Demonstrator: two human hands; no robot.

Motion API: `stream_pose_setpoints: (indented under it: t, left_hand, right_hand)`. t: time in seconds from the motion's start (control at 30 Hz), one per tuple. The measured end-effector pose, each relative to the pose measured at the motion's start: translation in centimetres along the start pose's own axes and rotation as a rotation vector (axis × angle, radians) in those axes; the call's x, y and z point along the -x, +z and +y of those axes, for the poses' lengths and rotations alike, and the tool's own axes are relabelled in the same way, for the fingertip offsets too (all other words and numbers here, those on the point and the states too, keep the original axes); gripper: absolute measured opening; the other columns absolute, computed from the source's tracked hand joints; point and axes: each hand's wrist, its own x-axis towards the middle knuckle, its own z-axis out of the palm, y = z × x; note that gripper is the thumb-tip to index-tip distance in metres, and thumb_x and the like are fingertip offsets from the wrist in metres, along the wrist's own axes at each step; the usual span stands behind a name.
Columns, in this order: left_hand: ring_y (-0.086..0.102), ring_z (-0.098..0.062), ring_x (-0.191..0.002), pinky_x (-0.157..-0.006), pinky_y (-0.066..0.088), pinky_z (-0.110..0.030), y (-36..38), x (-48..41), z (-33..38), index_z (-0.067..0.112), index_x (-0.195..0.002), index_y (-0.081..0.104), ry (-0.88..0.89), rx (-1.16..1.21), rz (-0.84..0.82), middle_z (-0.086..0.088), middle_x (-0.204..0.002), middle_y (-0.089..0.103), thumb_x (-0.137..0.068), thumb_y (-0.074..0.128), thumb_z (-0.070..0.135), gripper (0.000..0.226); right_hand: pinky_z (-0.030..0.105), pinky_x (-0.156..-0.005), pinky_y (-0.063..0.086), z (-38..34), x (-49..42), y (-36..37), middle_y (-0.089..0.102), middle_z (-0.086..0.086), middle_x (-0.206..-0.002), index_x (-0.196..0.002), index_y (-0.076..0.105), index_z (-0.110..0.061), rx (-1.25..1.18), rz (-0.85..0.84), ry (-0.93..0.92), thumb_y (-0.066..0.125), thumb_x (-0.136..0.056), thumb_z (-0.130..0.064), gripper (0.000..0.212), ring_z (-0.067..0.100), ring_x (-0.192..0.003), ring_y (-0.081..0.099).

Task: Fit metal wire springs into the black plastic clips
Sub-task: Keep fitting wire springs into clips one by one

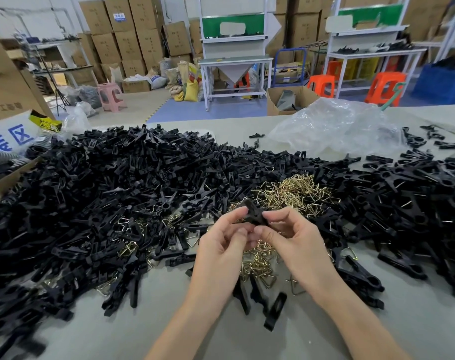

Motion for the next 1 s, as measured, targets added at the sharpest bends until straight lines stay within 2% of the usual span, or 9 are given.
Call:
stream_pose_setpoints:
  t: [0.07,0.13,0.2,0.3,0.43,0.6,0.7,0.87,1.0]
  left_hand:
    - [0.071,-0.005,-0.091,-0.077,0.054,-0.015,-0.1,0.1,-0.1,0.035,-0.124,0.06,0.055,-0.179,0.007,0.01,-0.099,0.076,-0.103,0.05,0.01,0.034]
    - [0.063,0.004,-0.078,-0.073,0.045,-0.011,-0.6,0.1,-0.5,0.038,-0.126,0.055,0.163,-0.557,0.059,0.02,-0.104,0.071,-0.103,0.049,0.019,0.03]
    - [0.056,0.001,-0.098,-0.09,0.036,-0.016,-0.8,0.3,-0.7,0.033,-0.133,0.054,0.244,-0.972,0.054,0.022,-0.12,0.062,-0.102,0.049,0.029,0.032]
    - [0.043,-0.008,-0.126,-0.106,0.025,-0.025,-0.6,0.4,-1.1,0.031,-0.137,0.055,0.225,-1.191,-0.03,0.016,-0.134,0.051,-0.102,0.046,0.04,0.037]
    - [0.041,-0.008,-0.119,-0.102,0.028,-0.023,-0.9,-0.2,-1.2,0.031,-0.135,0.056,0.22,-1.193,-0.086,0.014,-0.129,0.048,-0.103,0.048,0.039,0.034]
    - [0.049,-0.005,-0.105,-0.092,0.042,-0.024,-1.3,-0.2,-1.0,0.027,-0.114,0.064,0.255,-1.12,-0.052,0.016,-0.111,0.056,-0.104,0.046,0.035,0.022]
    - [0.054,0.001,-0.095,-0.083,0.045,-0.022,-1.5,-0.3,-0.9,0.029,-0.106,0.065,0.233,-0.966,0.038,0.021,-0.103,0.056,-0.103,0.049,0.034,0.018]
    - [0.059,0.002,-0.099,-0.081,0.041,-0.007,-1.4,-0.6,0.0,0.042,-0.096,0.071,0.179,-0.601,0.173,0.02,-0.101,0.057,-0.097,0.062,0.027,0.018]
    - [0.062,0.001,-0.091,-0.077,0.041,-0.008,-1.9,-0.8,0.1,0.035,-0.103,0.074,0.151,-0.552,0.159,0.017,-0.091,0.062,-0.098,0.062,0.021,0.019]
  right_hand:
    - [0.014,-0.082,0.052,0.1,-0.1,-0.2,0.075,-0.015,-0.097,-0.096,0.068,-0.043,0.029,0.053,-0.003,0.082,-0.085,-0.02,0.029,0.003,-0.093,0.071]
    - [0.011,-0.08,0.051,0.1,-0.2,-0.3,0.072,-0.018,-0.099,-0.102,0.069,-0.044,0.052,0.105,-0.013,0.081,-0.085,-0.021,0.03,0.001,-0.091,0.069]
    - [0.009,-0.079,0.049,0.2,-0.2,-0.5,0.07,-0.022,-0.101,-0.109,0.069,-0.041,0.07,0.142,-0.029,0.079,-0.087,-0.021,0.031,-0.001,-0.093,0.067]
    - [0.011,-0.082,0.05,0.3,-0.2,-0.6,0.07,-0.023,-0.105,-0.113,0.068,-0.037,0.066,0.181,-0.03,0.077,-0.089,-0.019,0.031,0.0,-0.097,0.067]
    - [0.009,-0.083,0.048,0.5,-0.2,-0.5,0.067,-0.027,-0.109,-0.112,0.067,-0.043,0.108,0.181,-0.032,0.075,-0.091,-0.021,0.032,-0.002,-0.102,0.063]
    - [0.01,-0.082,0.047,0.5,-0.1,-0.4,0.067,-0.024,-0.11,-0.11,0.067,-0.046,0.139,0.164,-0.037,0.074,-0.091,-0.022,0.031,-0.003,-0.103,0.062]
    - [0.015,-0.085,0.047,0.4,0.0,-0.5,0.067,-0.021,-0.112,-0.11,0.067,-0.046,0.133,0.155,-0.037,0.074,-0.091,-0.022,0.031,-0.003,-0.104,0.062]
    - [0.016,-0.084,0.047,0.5,-0.1,-0.5,0.067,-0.022,-0.112,-0.112,0.067,-0.046,0.137,0.153,-0.036,0.074,-0.091,-0.024,0.031,-0.002,-0.104,0.062]
    - [0.006,-0.079,0.044,0.6,-0.1,-0.5,0.066,-0.024,-0.111,-0.112,0.067,-0.046,0.155,0.152,-0.044,0.074,-0.091,-0.024,0.032,-0.004,-0.103,0.061]
